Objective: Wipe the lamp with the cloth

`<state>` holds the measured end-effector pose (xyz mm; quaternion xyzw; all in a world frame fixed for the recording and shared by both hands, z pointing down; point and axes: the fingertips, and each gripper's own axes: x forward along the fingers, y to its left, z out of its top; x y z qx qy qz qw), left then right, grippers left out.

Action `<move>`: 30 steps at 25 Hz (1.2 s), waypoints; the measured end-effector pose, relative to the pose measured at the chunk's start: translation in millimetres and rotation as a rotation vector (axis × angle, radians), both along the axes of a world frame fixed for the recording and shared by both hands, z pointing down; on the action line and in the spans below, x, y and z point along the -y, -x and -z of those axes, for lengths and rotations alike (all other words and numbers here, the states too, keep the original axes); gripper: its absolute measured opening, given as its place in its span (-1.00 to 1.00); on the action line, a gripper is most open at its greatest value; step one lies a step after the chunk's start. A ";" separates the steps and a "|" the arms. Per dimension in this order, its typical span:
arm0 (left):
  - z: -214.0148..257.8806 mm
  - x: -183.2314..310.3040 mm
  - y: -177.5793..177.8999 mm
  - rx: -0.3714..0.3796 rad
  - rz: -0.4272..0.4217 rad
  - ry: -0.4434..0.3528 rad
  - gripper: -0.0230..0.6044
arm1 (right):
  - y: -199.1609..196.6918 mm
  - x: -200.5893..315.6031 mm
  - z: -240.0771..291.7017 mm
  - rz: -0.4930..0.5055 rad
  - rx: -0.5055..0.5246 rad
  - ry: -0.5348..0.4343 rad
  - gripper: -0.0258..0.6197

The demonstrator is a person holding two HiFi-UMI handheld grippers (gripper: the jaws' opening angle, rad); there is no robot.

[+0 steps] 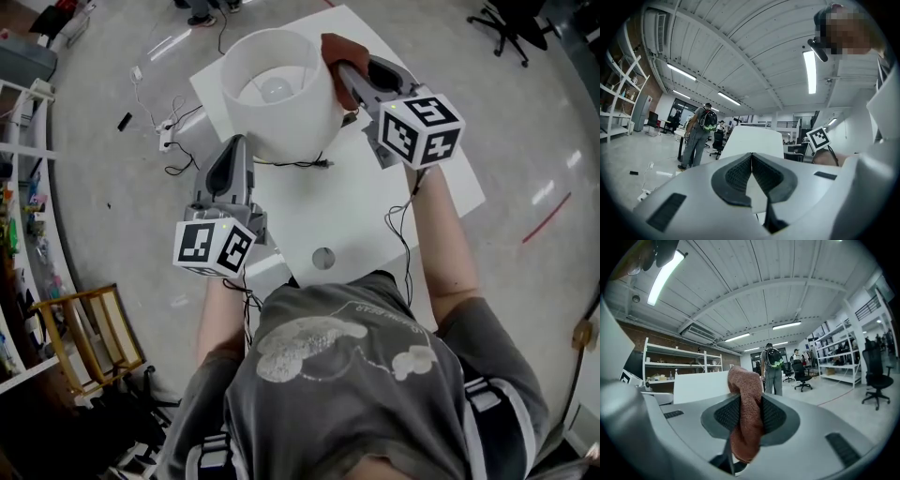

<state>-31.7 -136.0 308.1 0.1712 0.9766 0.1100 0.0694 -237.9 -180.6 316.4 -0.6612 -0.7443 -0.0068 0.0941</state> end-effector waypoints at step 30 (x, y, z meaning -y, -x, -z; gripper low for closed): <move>-38.7 -11.2 -8.3 -0.071 -0.048 -0.053 -0.90 | 19.7 53.5 -122.5 -0.219 -0.240 -0.148 -0.62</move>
